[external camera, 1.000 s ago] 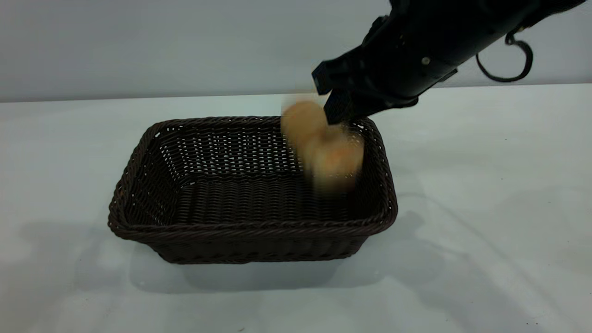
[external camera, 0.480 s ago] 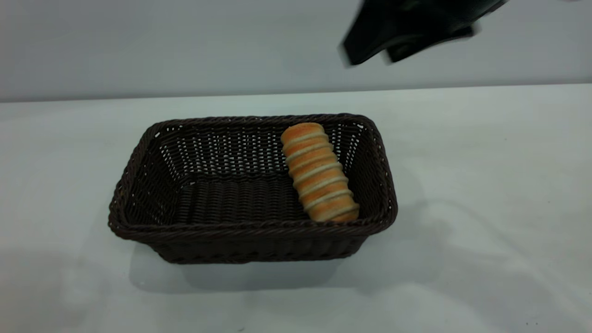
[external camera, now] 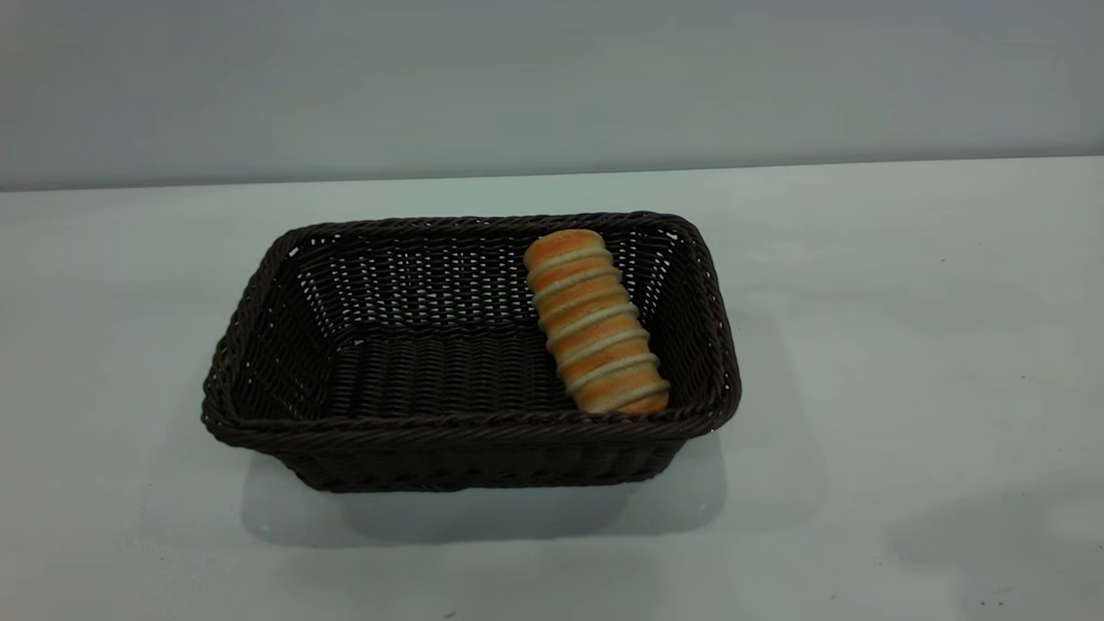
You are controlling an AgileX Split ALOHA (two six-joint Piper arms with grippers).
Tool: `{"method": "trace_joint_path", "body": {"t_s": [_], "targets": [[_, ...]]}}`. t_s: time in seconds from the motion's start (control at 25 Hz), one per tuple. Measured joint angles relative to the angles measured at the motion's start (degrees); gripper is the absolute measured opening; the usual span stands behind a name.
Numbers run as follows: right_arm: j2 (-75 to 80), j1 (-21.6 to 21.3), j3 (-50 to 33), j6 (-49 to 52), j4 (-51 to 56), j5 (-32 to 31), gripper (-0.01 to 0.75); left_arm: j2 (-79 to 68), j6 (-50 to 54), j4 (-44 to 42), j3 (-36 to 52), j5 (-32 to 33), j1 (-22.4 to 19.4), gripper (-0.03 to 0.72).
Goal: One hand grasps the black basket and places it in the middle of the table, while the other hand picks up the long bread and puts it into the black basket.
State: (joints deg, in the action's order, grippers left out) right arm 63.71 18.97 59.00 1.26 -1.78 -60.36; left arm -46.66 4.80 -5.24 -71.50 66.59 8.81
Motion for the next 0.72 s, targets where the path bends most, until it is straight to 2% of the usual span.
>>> {"method": "trace_joint_path", "body": {"t_s": [0.28,0.44,0.72], "targets": [[-14.1,0.0,0.0,-0.9,2.2,-10.1,0.46,13.2,0.6,0.1,13.9,-0.3,0.0,0.366],[-21.2,0.0,-0.9,-2.1,4.2,-10.6,0.46,20.3,0.7,1.8,22.0,-0.3,0.0,0.366],[-36.0,0.0,-15.8,-4.7,5.8,-10.6,0.46,30.7,0.7,2.9,29.3,-0.6,0.0,0.366]]}}
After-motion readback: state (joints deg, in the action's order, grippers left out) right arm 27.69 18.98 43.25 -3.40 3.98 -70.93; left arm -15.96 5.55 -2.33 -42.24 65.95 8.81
